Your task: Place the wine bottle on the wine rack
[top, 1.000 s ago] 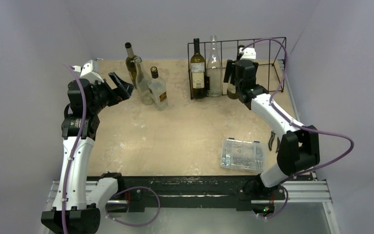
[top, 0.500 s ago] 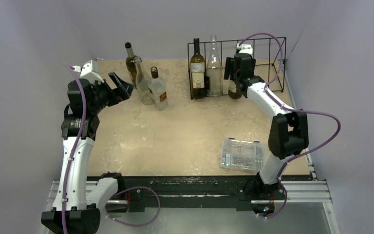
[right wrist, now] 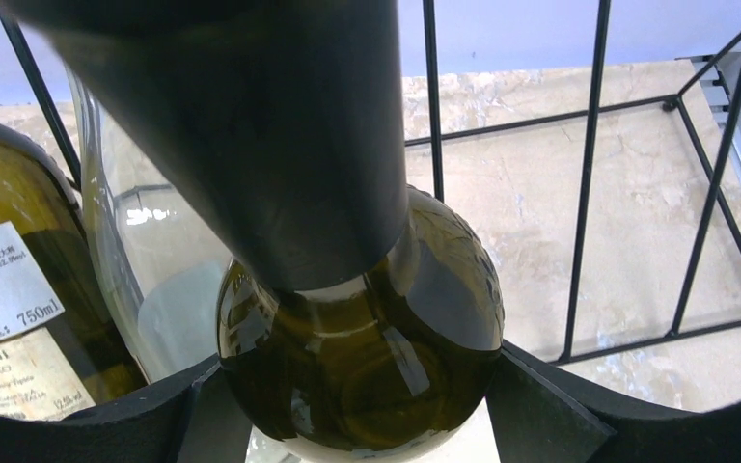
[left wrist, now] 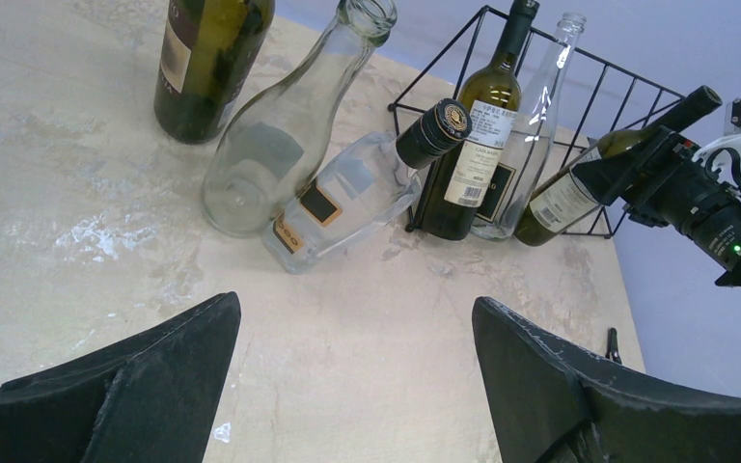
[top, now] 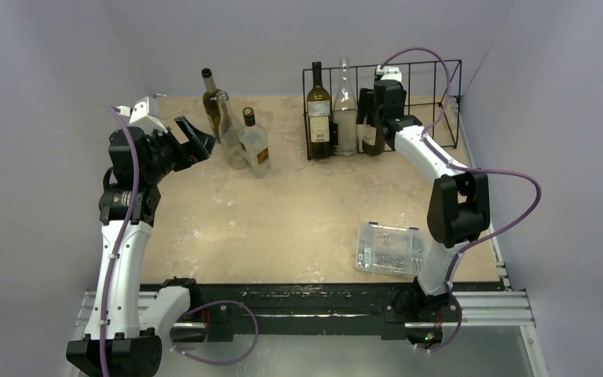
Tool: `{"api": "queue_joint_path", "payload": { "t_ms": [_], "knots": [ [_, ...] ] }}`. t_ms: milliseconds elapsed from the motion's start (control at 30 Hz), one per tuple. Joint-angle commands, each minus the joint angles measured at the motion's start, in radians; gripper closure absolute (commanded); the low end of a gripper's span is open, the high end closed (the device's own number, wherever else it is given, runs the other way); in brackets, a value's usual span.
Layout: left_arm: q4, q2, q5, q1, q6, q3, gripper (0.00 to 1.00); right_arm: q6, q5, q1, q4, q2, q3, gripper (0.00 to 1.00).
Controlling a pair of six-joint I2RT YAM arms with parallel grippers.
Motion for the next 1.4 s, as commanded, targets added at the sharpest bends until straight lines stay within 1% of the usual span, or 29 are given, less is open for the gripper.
{"api": "queue_joint_path", "payload": {
  "t_ms": [0, 167, 333, 667, 867, 1133, 1367],
  "knots": [
    [0.033, -0.009, -0.004, 0.008, 0.001, 0.022, 0.1, 0.003, -0.01, -0.008, 0.109, -0.006, 0.092, 1.0],
    [0.036, -0.01, -0.003, 0.008, 0.002, 0.019, 0.1, 0.008, -0.016, -0.015, 0.09, 0.042, 0.125, 0.98],
    [0.034, -0.008, -0.003, 0.008, 0.003, 0.023, 0.1, 0.015, -0.025, -0.027, 0.103, 0.059, 0.118, 0.92],
    [0.029, 0.001, 0.0, 0.008, 0.003, 0.025, 0.1, 0.036, -0.073, -0.056, 0.114, 0.112, 0.134, 0.66],
    [0.033, 0.004, 0.004, 0.008, 0.0, 0.024, 0.1, 0.027, -0.086, -0.058, 0.113, 0.14, 0.165, 0.52],
    [0.036, 0.004, 0.013, 0.008, -0.007, 0.024, 0.1, 0.014, -0.084, -0.058, 0.083, 0.179, 0.227, 0.44],
    [0.034, 0.002, 0.01, 0.008, -0.005, 0.023, 0.1, 0.011, -0.091, -0.059, 0.065, 0.205, 0.259, 0.31]
  ]
}}
